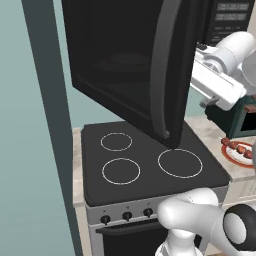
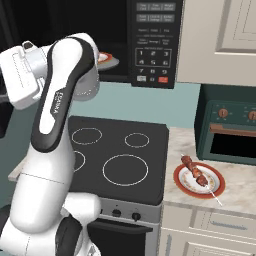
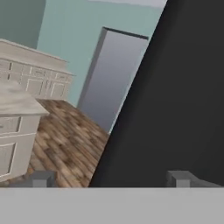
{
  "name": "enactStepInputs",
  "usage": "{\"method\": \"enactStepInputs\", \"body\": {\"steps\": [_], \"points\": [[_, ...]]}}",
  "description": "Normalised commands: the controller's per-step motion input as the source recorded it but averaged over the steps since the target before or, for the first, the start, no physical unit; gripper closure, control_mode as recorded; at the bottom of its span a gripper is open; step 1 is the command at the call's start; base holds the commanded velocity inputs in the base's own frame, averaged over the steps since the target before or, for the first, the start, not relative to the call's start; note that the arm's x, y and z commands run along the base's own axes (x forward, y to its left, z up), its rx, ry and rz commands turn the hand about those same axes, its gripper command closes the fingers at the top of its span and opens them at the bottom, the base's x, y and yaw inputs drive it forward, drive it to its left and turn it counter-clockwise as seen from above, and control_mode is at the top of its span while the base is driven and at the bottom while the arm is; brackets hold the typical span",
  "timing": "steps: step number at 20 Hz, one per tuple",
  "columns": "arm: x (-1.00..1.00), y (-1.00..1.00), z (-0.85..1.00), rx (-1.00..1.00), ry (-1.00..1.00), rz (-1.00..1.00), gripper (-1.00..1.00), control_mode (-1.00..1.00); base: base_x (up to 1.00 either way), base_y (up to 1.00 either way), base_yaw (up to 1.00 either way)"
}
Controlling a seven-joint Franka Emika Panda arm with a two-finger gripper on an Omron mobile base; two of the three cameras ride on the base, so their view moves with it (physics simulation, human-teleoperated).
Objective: Pick the kebab skewer from the counter and place it in the microwave. Then turn on the microwave.
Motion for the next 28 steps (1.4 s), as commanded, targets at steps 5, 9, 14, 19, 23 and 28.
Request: {"method": "enactStepInputs", "body": {"steps": [5, 9, 14, 19, 23, 28], "points": [[-0.06, 0.43, 0.0, 0.0, -0.09, -0.18, -1.0, -1.0, 0.0, 0.0, 0.0], [-0.01, 0.41, 0.0, 0.0, -0.06, -0.2, -1.0, -1.0, 0.0, 0.0, 0.0], [0.0, 0.41, -0.01, 0.0, -0.06, -0.21, -1.0, -1.0, 0.0, 0.0, 0.0], [0.0, 0.42, -0.03, 0.0, -0.06, -0.22, -1.0, -1.0, 0.0, 0.0, 0.0], [0.0, 0.41, -0.03, 0.0, -0.04, -0.2, -1.0, -1.0, 0.0, 0.0, 0.0], [0.0, 0.3, 0.0, 0.0, -0.01, -0.15, -1.0, -1.0, 0.0, 0.0, 0.0]]}}
